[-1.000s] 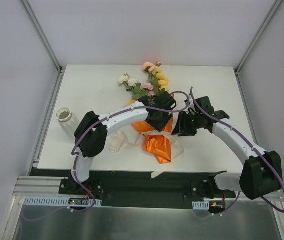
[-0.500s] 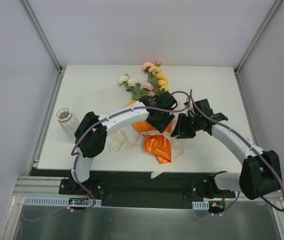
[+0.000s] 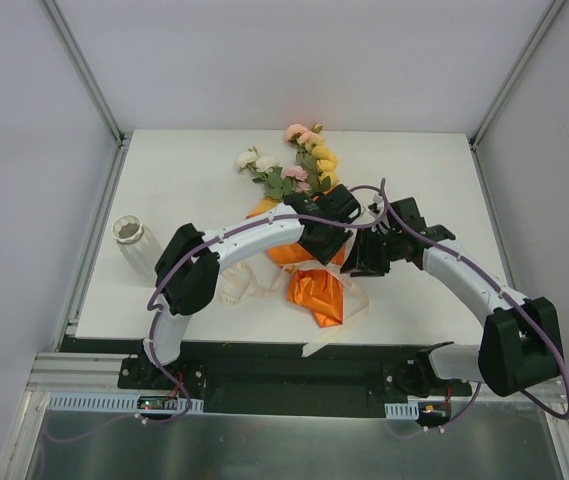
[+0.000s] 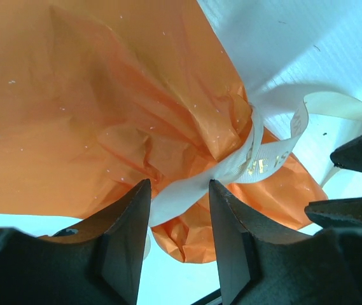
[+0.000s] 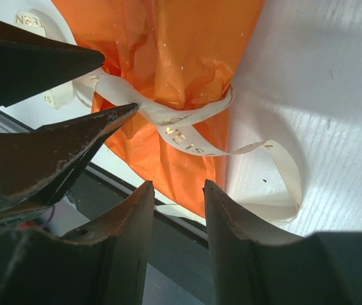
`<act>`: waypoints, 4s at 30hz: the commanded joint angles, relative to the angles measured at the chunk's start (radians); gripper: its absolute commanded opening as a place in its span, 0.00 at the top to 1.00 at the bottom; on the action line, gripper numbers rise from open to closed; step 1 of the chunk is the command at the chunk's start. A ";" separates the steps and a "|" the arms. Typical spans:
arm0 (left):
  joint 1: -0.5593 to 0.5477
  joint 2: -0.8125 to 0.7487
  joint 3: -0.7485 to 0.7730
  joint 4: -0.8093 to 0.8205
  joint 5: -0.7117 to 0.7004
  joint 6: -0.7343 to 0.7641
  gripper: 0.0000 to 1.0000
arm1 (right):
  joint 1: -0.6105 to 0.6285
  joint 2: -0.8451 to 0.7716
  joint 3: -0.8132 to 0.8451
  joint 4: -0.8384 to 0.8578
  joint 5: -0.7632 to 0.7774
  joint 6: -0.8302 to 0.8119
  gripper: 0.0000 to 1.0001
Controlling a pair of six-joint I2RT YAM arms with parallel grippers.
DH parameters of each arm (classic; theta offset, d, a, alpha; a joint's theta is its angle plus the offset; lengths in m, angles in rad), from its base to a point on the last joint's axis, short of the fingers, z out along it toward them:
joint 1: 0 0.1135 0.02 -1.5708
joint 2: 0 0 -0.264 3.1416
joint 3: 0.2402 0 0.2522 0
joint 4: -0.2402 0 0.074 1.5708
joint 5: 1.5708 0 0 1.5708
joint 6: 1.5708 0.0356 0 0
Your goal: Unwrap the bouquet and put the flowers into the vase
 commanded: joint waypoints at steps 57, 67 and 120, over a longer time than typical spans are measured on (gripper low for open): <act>-0.012 -0.014 0.048 -0.053 0.009 0.026 1.00 | -0.019 0.206 0.047 0.007 0.066 0.491 0.64; -0.012 -0.054 0.057 -0.054 -0.060 -0.011 1.00 | -0.002 0.252 0.073 0.065 0.034 0.551 0.63; 0.132 -0.511 0.129 -0.264 -0.066 -0.324 1.00 | 0.151 0.042 0.272 -0.099 0.099 0.035 0.36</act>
